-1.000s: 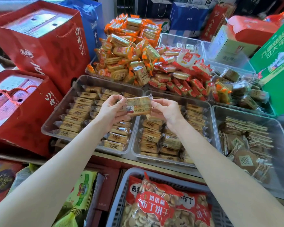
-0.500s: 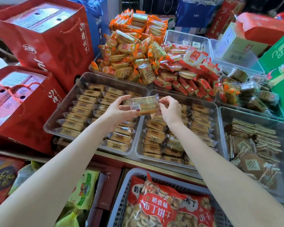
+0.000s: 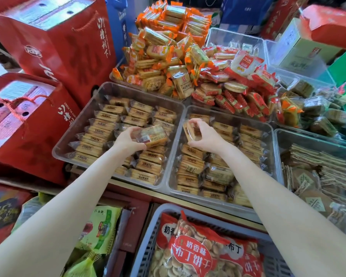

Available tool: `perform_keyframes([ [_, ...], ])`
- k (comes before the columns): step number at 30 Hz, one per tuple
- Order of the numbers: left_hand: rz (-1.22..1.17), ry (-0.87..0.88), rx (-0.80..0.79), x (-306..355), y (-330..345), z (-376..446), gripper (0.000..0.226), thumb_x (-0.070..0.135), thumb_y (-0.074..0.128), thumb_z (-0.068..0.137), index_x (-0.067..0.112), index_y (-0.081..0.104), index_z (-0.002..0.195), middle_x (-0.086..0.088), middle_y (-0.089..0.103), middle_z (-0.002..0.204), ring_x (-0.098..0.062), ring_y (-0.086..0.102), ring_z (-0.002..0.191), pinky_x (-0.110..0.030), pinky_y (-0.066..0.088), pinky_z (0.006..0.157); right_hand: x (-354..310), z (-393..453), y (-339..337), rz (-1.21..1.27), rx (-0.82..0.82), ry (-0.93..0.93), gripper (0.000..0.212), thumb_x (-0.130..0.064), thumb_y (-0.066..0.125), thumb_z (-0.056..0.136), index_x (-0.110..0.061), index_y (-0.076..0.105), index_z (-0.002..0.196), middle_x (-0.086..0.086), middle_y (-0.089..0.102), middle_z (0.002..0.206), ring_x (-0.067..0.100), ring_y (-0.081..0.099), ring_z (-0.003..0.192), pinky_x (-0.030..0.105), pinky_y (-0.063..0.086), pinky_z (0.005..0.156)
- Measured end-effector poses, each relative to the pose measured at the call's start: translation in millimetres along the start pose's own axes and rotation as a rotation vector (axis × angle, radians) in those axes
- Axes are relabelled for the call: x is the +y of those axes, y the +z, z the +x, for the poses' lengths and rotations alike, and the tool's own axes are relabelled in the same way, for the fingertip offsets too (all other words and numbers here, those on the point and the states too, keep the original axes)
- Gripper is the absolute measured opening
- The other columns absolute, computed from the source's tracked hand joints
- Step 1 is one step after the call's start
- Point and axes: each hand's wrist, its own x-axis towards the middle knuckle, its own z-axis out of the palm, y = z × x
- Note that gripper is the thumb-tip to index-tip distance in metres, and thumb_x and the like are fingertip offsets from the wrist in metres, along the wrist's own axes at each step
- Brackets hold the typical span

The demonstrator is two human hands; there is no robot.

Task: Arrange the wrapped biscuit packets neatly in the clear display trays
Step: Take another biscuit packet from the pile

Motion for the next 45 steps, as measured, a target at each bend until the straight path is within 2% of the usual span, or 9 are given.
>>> perform_keyframes([
  [3, 0.138, 0.047, 0.005, 5.4, 7.8, 0.5, 0.066, 0.009, 0.067, 0.083, 0.017, 0.038, 0.141, -0.010, 0.048, 0.137, -0.023, 0.049, 0.122, -0.036, 0.042, 0.101, 5.8, -2.4, 4.1, 0.016, 0.023, -0.007, 0.075, -0.018, 0.075, 0.077, -0.027, 0.033, 0.140, 0.004, 0.038, 0.141, 0.023, 0.042, 0.125, 0.031, 0.039, 0.099],
  [7, 0.359, 0.291, 0.209, 27.4, 16.9, -3.6, 0.053, 0.016, 0.058, 0.090, 0.016, 0.042, 0.140, -0.011, 0.034, 0.147, -0.027, 0.033, 0.135, -0.040, 0.031, 0.112, 1.6, -14.9, 5.1, 0.204, 0.306, -0.040, 0.031, -0.017, 0.061, 0.086, -0.023, 0.057, 0.117, -0.003, 0.057, 0.109, 0.017, 0.053, 0.101, 0.019, 0.043, 0.076],
  [12, -0.197, 0.312, -0.205, 64.3, 32.7, -25.6, 0.037, 0.015, 0.056, 0.093, 0.016, 0.054, 0.130, -0.001, 0.062, 0.123, -0.011, 0.060, 0.110, -0.029, 0.050, 0.093, -8.2, -32.3, -6.5, 0.831, 0.235, 0.010, 0.013, -0.030, 0.056, 0.093, -0.023, 0.067, 0.098, 0.008, 0.067, 0.102, 0.025, 0.064, 0.096, 0.036, 0.055, 0.079],
  [17, -0.311, 0.207, -0.004, 65.6, 35.9, -26.5, 0.017, 0.018, 0.073, 0.080, 0.017, 0.069, 0.097, 0.002, 0.071, 0.093, -0.007, 0.067, 0.087, -0.018, 0.052, 0.070, -4.6, -45.9, -10.7, 0.990, 0.325, 0.048, 0.012, -0.009, 0.060, 0.091, -0.008, 0.057, 0.102, 0.020, 0.065, 0.109, 0.030, 0.068, 0.095, 0.039, 0.058, 0.080],
  [23, -0.399, 0.187, 0.022, 68.6, 34.5, -22.7, 0.006, 0.009, 0.065, 0.086, 0.013, 0.061, 0.085, -0.006, 0.069, 0.090, -0.016, 0.068, 0.087, -0.025, 0.057, 0.073, -9.4, -51.3, -8.8, 1.267, 0.296, 0.136, 0.005, -0.002, 0.061, 0.088, -0.006, 0.058, 0.091, 0.010, 0.069, 0.089, 0.019, 0.070, 0.074, 0.024, 0.057, 0.063],
  [27, -0.235, 0.208, 0.099, 56.9, 31.8, -18.4, 0.002, 0.012, 0.057, 0.092, 0.012, 0.055, 0.093, -0.009, 0.067, 0.093, -0.016, 0.070, 0.077, -0.024, 0.056, 0.059, -13.0, -37.2, -3.1, 1.182, 0.351, 0.275, 0.009, 0.000, 0.064, 0.086, -0.006, 0.058, 0.080, 0.009, 0.068, 0.083, 0.016, 0.068, 0.066, 0.016, 0.053, 0.054],
  [34, -0.080, 0.123, 0.285, 32.5, 18.4, -1.8, 0.017, 0.008, 0.056, 0.092, 0.011, 0.053, 0.108, -0.011, 0.061, 0.112, -0.018, 0.063, 0.089, -0.029, 0.056, 0.071, -12.7, -26.5, 11.2, 1.020, 0.236, 0.240, 0.016, 0.009, 0.061, 0.084, -0.005, 0.062, 0.089, 0.014, 0.066, 0.095, 0.027, 0.066, 0.099, 0.032, 0.054, 0.089],
  [40, 0.192, 0.264, 0.411, 28.8, 29.6, -3.6, 0.037, 0.006, 0.055, 0.089, 0.008, 0.048, 0.125, -0.013, 0.044, 0.127, -0.025, 0.048, 0.113, -0.029, 0.039, 0.091, 48.1, -57.2, -13.3, -0.016, 0.270, 0.134, 0.014, -0.013, 0.063, 0.088, -0.010, 0.066, 0.102, 0.001, 0.064, 0.101, 0.017, 0.060, 0.098, 0.024, 0.045, 0.088],
  [45, 0.311, 0.527, 0.367, 38.5, 61.8, -22.7, 0.031, -0.003, 0.052, 0.086, 0.002, 0.054, 0.117, -0.015, 0.049, 0.117, -0.027, 0.047, 0.106, -0.029, 0.041, 0.087, 77.1, -80.4, 13.6, -0.555, -0.002, 0.095, 0.068, -0.027, 0.070, 0.083, -0.012, 0.036, 0.140, 0.005, 0.041, 0.138, 0.021, 0.042, 0.123, 0.033, 0.039, 0.103],
])
